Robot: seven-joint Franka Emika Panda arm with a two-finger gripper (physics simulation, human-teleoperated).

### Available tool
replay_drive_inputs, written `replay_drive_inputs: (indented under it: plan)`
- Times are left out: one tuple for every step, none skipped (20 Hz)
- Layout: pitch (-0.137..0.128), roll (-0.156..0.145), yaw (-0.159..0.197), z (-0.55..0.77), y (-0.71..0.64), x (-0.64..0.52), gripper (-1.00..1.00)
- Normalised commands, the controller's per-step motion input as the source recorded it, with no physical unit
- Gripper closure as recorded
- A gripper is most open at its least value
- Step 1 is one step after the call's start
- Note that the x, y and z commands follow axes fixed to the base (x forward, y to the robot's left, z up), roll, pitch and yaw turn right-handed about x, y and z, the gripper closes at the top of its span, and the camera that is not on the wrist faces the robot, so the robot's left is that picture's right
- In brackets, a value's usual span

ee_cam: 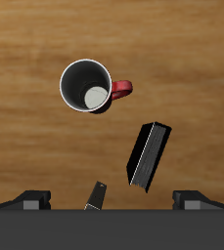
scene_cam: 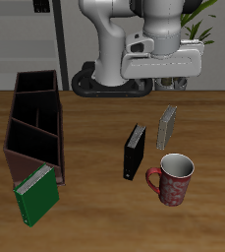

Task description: Place the red mug into the right desk caddy's right compartment

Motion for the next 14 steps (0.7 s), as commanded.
replay_drive_inputs:
  plan:
    - [0.000, 0.064, -0.021, 0.00, 0.55, 0.25, -1.00]
    - [-0.077, -0.016, 0.040, 0.09, 0.50, 0.17, -1.00]
    - [-0.091, 0.036, 0.001, 0.08, 0.56, 0.16, -1.00]
    - [0.001, 0.108, 0.011, -0.02, 0.35, 0.20, -1.00]
    - [-0.054, -0.106, -0.040, 0.11, 0.22, 0.27, -1.00]
    - [-0.030, 0.002, -0.033, 0.11, 0.36, 0.33, -1.00]
    - [0.026, 0.045, -0.057, -0.03, 0.24, 0.34, -1.00]
    - [-0.028, -0.010, -0.050, 0.11, 0.18, 0.35, -1.00]
    - [-0.092, 0.000, 0.021, 0.13, 0.21, 0.29, -1.00]
    - [-0.032, -0.084, -0.070, 0.06, 0.07, 0.43, -1.00]
    - [0.000, 0.000, 0.000, -0.04, 0.04, -0.05, -1.00]
    - [-0.034, -0.055, -0.014, 0.09, 0.08, 0.39, -1.00]
    - [-0.034, -0.111, -0.099, 0.06, -0.03, 0.35, -1.00]
    - [0.028, 0.008, -0.038, 0.04, 0.11, 0.42, -1.00]
